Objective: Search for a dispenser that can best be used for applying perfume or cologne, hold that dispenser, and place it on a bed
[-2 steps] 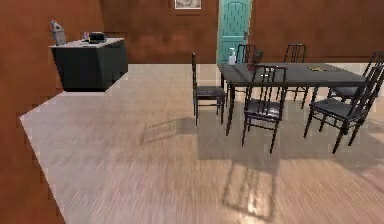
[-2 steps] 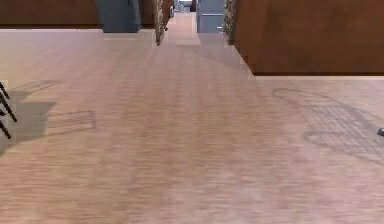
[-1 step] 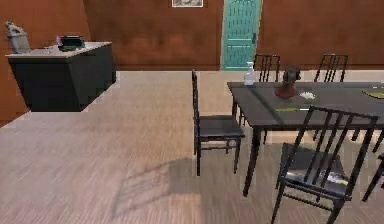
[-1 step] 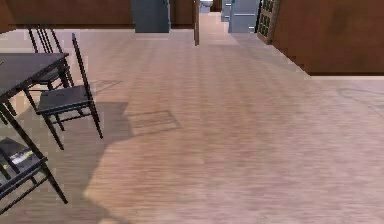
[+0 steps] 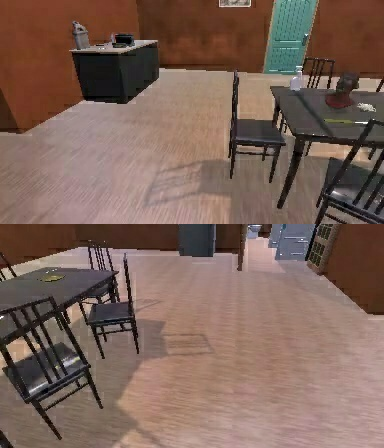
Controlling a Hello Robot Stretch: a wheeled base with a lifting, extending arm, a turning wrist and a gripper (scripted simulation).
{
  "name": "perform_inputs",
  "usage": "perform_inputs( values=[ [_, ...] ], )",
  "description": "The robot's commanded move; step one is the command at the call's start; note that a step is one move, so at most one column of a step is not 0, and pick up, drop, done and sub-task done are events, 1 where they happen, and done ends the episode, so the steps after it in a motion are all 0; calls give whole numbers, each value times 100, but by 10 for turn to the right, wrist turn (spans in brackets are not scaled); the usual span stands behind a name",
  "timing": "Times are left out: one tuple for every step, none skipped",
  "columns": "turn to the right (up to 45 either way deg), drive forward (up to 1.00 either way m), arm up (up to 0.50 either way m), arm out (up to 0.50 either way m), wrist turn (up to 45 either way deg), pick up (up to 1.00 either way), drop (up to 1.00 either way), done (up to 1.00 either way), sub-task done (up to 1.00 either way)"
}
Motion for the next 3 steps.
perform_inputs(
  values=[
    [0, 20, 0, 0, 0, 0, 0, 0, 0],
    [-120, 0, 0, 0, 0, 0, 0, 0, 0],
    [0, 100, 0, 0, 0, 0, 0, 0, 0]
  ],
)
